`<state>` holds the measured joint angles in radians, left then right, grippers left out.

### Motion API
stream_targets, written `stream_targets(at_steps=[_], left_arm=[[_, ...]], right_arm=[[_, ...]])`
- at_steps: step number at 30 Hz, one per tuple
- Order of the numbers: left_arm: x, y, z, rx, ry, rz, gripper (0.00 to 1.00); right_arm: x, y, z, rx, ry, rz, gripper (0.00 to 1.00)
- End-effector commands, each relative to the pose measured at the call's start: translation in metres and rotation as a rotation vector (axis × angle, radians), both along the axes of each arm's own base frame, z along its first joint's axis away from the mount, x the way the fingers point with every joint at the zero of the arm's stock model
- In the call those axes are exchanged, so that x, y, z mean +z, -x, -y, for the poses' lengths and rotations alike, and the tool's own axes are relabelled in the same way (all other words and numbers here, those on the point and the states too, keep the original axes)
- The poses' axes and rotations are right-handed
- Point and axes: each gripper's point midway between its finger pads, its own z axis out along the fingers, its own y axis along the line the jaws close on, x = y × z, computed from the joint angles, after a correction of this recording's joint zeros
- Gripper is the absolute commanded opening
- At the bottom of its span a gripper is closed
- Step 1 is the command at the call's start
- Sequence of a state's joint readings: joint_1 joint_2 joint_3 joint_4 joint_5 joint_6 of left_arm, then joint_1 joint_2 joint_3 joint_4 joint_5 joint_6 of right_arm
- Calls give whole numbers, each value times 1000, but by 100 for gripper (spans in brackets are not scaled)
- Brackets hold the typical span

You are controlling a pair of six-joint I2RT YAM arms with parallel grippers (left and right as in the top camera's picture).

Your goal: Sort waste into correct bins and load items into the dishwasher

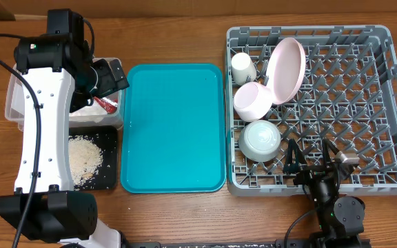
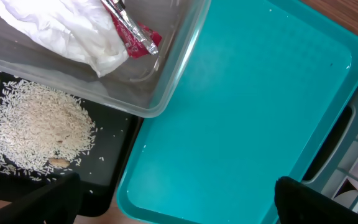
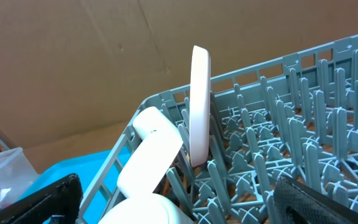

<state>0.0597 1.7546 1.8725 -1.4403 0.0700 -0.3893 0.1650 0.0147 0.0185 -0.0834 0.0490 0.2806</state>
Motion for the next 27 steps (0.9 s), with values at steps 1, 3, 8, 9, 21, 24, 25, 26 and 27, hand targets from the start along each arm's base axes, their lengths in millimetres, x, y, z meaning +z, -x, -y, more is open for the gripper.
stream_targets(at_steps=[1,3,8,9,21,24,25,26,27], left_arm=[[2,0,1,-11,-5,9,100],[3,0,1,-11,-5,9,100],[2,0,1,-11,-5,9,100],[3,0,1,-11,-5,9,100],[4,-2,1,-11,-5,21,100],[22,4,1,-11,-9,73,100],[31,6,1,-10,-11,103,100],[42,9,1,-11,-13,144,100],[58,14,2,-10,-17,197,100]], right_arm=[[-2,0,0,2,16,5,100],[-2,0,0,3,16,5,100],[-2,0,0,3,16,5,100],[-2,0,0,2,16,5,100],[-2,0,0,3,16,5,100],[-2,0,0,2,16,5,100],[-2,0,0,2,16,5,100],[-2,0,0,2,16,5,100],[-2,0,0,3,16,5,100]])
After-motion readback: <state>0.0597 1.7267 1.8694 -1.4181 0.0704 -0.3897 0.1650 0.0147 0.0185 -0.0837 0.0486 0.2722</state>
